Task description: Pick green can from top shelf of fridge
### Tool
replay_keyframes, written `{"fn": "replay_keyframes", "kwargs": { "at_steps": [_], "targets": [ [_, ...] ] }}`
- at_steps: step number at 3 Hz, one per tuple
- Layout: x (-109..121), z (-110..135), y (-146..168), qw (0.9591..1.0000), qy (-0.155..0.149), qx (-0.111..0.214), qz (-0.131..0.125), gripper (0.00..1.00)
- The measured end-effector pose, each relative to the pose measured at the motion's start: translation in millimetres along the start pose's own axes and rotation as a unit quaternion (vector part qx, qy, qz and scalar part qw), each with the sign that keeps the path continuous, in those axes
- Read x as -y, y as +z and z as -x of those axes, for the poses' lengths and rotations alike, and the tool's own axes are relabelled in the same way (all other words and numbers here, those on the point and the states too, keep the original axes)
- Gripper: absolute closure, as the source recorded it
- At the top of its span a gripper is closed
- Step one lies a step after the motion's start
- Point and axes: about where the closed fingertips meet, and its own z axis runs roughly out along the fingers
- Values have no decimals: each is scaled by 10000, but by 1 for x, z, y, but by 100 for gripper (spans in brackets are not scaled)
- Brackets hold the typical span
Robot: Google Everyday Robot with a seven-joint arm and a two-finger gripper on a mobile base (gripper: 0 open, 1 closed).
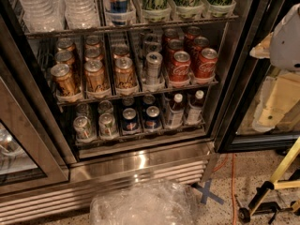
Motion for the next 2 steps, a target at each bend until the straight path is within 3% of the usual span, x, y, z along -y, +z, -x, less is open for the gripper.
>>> {"fn": "replay_keyframes", "kwargs": {
  "at_steps": [2],
  "targets": [
    [2, 3, 0, 9999, 63, 72, -62, 0]
  ]
}}
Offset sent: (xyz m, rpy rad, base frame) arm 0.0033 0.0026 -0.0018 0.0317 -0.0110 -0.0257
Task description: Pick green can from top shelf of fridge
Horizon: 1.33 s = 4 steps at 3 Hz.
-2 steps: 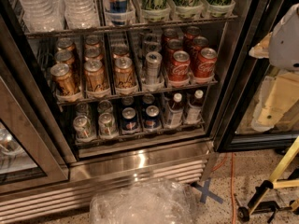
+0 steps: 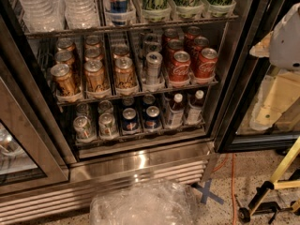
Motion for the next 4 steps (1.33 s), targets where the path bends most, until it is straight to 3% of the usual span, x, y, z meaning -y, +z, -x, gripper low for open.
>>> {"fn": "replay_keyframes", "kwargs": {
  "at_steps": [1, 2, 3, 4],
  "targets": [
    [7, -6, 11, 9978, 398, 529, -17, 0],
    [11, -8, 21, 9856, 884, 1442, 32, 0],
    [13, 6, 25, 9653, 1098, 2358, 242, 0],
    [19, 29, 18, 9481, 1167, 2933, 386, 0]
  ]
}}
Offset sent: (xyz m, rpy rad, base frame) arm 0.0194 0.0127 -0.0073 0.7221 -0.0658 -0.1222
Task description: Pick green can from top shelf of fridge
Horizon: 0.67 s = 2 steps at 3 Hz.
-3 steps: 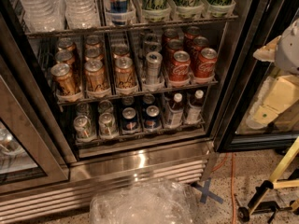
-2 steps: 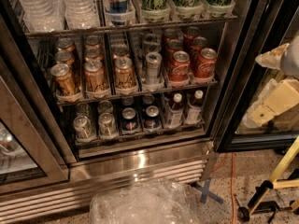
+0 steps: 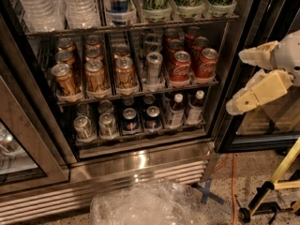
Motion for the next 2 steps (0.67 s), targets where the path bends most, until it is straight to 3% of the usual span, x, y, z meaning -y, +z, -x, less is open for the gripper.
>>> {"fn": "replay_keyframes", "kwargs": {
  "at_steps": [1, 2],
  "targets": [
    [4, 27, 1, 9992, 306, 109, -219, 0],
    [4, 27, 1, 9992, 306, 109, -219, 0]
  ]
}}
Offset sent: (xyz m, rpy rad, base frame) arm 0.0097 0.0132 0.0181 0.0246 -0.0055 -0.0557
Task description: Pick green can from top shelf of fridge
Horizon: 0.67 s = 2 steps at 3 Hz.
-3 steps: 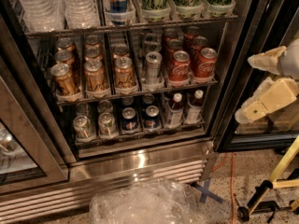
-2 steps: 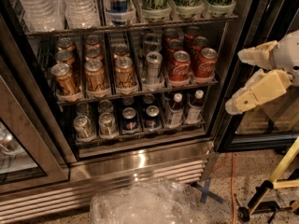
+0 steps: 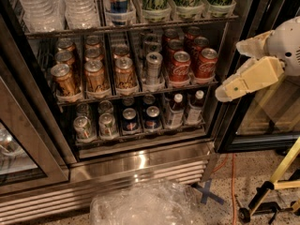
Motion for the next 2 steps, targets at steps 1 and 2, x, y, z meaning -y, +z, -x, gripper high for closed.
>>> {"fn": "replay_keyframes", "kwargs": {
  "at_steps": [1, 2],
  "targets": [
    [-3, 8, 11, 9995, 67, 248, -166, 0],
    [-24, 15, 26, 9965, 362, 338, -667, 0]
  ]
}}
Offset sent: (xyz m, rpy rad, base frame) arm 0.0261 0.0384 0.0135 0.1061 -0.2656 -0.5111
